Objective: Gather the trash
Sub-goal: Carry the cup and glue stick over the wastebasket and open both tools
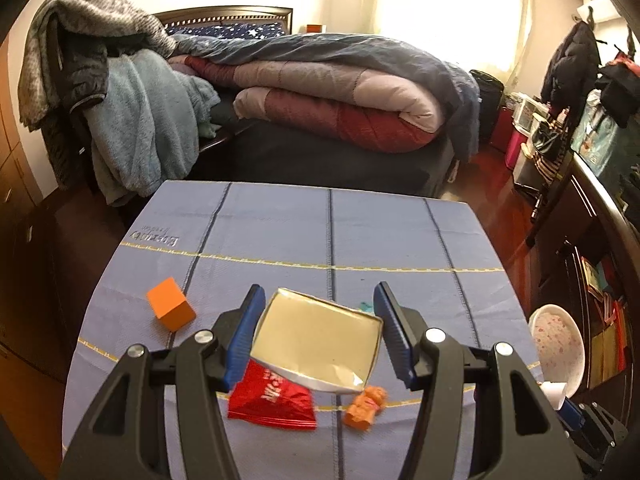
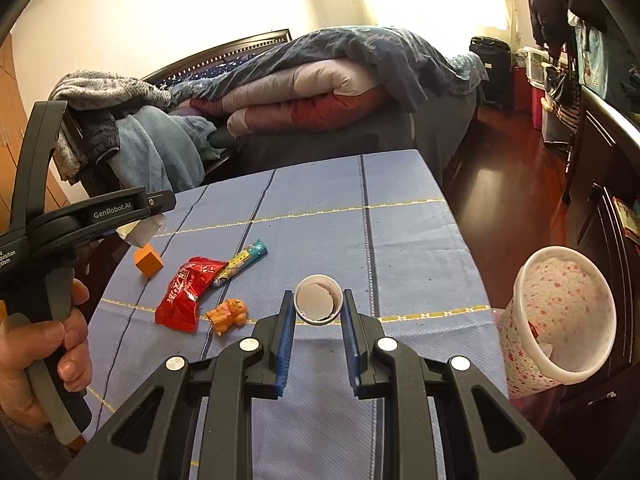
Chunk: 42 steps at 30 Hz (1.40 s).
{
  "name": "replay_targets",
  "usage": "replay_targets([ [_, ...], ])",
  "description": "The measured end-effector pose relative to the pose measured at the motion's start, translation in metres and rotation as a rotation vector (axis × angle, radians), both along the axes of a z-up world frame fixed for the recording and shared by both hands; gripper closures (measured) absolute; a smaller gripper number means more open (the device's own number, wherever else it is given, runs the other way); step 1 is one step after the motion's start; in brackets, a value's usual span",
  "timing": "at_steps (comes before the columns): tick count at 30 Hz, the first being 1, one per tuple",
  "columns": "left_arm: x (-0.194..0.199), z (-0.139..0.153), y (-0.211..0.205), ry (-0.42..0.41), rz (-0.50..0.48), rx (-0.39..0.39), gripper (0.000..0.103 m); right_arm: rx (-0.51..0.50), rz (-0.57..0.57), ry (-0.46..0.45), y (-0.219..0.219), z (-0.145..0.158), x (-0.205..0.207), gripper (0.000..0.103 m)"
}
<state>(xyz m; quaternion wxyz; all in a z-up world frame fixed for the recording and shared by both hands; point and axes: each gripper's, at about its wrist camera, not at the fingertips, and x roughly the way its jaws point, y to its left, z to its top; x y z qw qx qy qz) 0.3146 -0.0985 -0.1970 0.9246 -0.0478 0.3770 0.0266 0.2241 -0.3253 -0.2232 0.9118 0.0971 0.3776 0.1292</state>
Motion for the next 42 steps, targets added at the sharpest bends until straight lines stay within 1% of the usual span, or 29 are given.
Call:
replay_targets([
  [6, -0.004, 0.007, -0.034, -0.016, -0.067, 0.008, 0.046, 0.012, -0.047, -0.006, -0.026, 0.002, -0.009, 0.08],
  [18, -0.008, 0.011, -0.14, -0.037, -0.273, 0.0, 0.046, 0.026, -0.213, -0.002, -0.107, -0.003, -0.025, 0.08],
  [22, -0.01, 0.009, -0.182, -0.041, -0.356, 0.002, 0.046, 0.028, -0.276, 0.004, -0.136, -0.008, -0.029, 0.08],
  [28, -0.011, 0.002, -0.239, -0.026, -0.489, -0.019, 0.046, 0.029, -0.372, 0.012, -0.176, -0.016, -0.036, 0.08],
  [34, -0.01, -0.009, -0.295, -0.016, -0.596, -0.012, 0.046, 0.024, -0.468, 0.026, -0.216, -0.025, -0.039, 0.08],
  [38, -0.007, -0.016, -0.326, -0.013, -0.639, -0.003, 0.046, 0.019, -0.518, 0.039, -0.238, -0.031, -0.035, 0.08],
  [42, 0.003, -0.028, -0.352, 0.01, -0.672, -0.007, 0.046, 0.009, -0.556, 0.052, -0.255, -0.041, -0.028, 0.08],
])
